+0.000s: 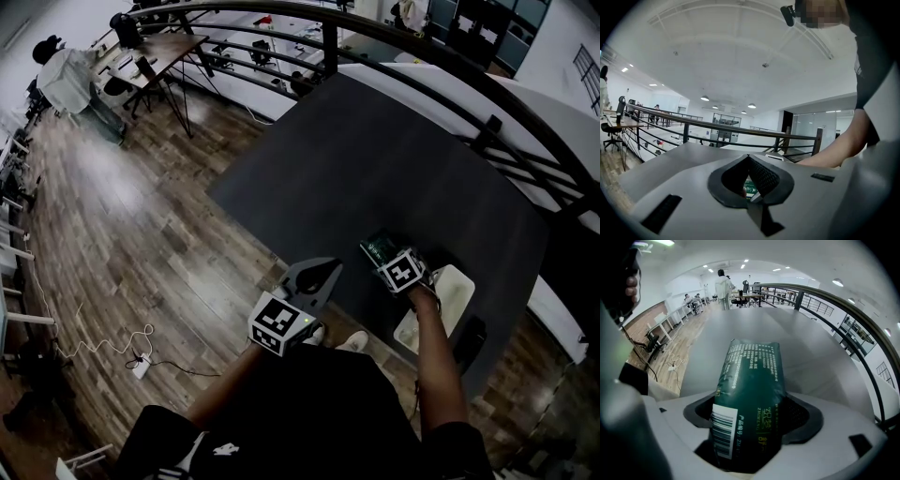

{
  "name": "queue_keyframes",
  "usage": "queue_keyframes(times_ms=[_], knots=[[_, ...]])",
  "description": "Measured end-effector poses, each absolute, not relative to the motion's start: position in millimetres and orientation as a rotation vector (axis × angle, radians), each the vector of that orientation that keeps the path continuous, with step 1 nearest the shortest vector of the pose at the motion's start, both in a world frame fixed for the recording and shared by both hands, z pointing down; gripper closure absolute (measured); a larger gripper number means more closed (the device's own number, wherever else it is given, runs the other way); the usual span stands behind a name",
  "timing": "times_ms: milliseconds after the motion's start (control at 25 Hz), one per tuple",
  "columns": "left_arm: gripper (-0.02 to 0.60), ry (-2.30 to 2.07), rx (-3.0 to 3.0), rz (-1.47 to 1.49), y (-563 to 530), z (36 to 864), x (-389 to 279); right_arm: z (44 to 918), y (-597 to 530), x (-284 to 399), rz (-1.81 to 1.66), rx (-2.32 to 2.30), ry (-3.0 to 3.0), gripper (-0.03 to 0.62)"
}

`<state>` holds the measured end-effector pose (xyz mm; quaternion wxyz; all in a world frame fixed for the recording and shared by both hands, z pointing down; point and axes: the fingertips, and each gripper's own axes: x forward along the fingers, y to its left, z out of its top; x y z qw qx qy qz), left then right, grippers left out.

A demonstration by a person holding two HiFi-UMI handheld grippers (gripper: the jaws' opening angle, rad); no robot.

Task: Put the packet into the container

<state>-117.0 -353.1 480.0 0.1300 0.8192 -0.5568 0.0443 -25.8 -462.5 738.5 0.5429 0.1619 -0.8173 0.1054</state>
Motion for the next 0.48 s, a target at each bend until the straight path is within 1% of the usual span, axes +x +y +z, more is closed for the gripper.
queue_keyframes(times_ms=[240, 480], knots=[[0.575, -1.558, 2.418, 0.122, -358, 483, -109, 686, -476, -24, 0.309, 0.541, -1.996, 0.198], [0.575, -1.435, 2.492, 0.117, -366, 483, -84, 642, -480, 13, 0.406, 0.735, -2.024, 0.198]])
